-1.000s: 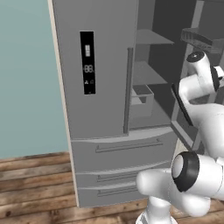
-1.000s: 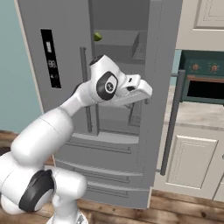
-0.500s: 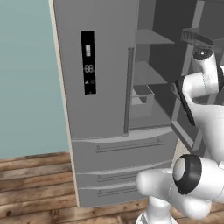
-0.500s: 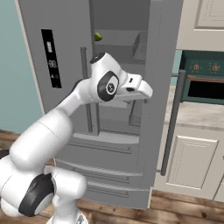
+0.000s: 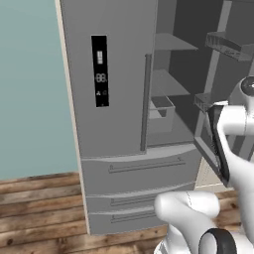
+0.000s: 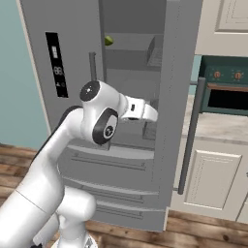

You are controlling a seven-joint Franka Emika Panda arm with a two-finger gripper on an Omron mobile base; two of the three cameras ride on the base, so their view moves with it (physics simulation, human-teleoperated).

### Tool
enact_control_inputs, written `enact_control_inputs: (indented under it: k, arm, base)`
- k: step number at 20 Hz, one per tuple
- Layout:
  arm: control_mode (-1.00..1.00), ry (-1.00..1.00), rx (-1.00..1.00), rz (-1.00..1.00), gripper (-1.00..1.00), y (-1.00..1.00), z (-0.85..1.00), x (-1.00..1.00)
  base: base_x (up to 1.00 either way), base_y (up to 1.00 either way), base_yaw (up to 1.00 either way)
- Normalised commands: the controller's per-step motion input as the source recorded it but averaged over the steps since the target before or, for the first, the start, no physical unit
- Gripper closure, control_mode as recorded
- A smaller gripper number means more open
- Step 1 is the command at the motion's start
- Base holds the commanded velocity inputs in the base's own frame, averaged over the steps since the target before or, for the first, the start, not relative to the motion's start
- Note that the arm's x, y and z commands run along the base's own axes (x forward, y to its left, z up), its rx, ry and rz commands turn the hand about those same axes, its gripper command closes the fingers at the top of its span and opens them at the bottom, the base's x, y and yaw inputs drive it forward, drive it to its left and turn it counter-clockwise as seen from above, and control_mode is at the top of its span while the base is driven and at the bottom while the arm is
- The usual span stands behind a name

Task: There is a bowl on the dining counter. Grab a lemon wedge from the fridge and place it in the bowl. Then get the liquor bottle and glass cup from the cabinet and place them next to the bowl.

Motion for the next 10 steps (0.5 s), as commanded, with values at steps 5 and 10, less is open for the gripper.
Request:
enact_control_inputs:
  k: [5,10]
  arm:
    - [-1.00,0.03,0.18,0.06,-1.00,0.72,-0.05,-0.12]
    - [-1.00,0.02,0.22,0.02,-1.00,0.84,-0.02,-0.01]
  base:
    - [0.00,0.00,0.00]
    - [0.00,0.00,0.00]
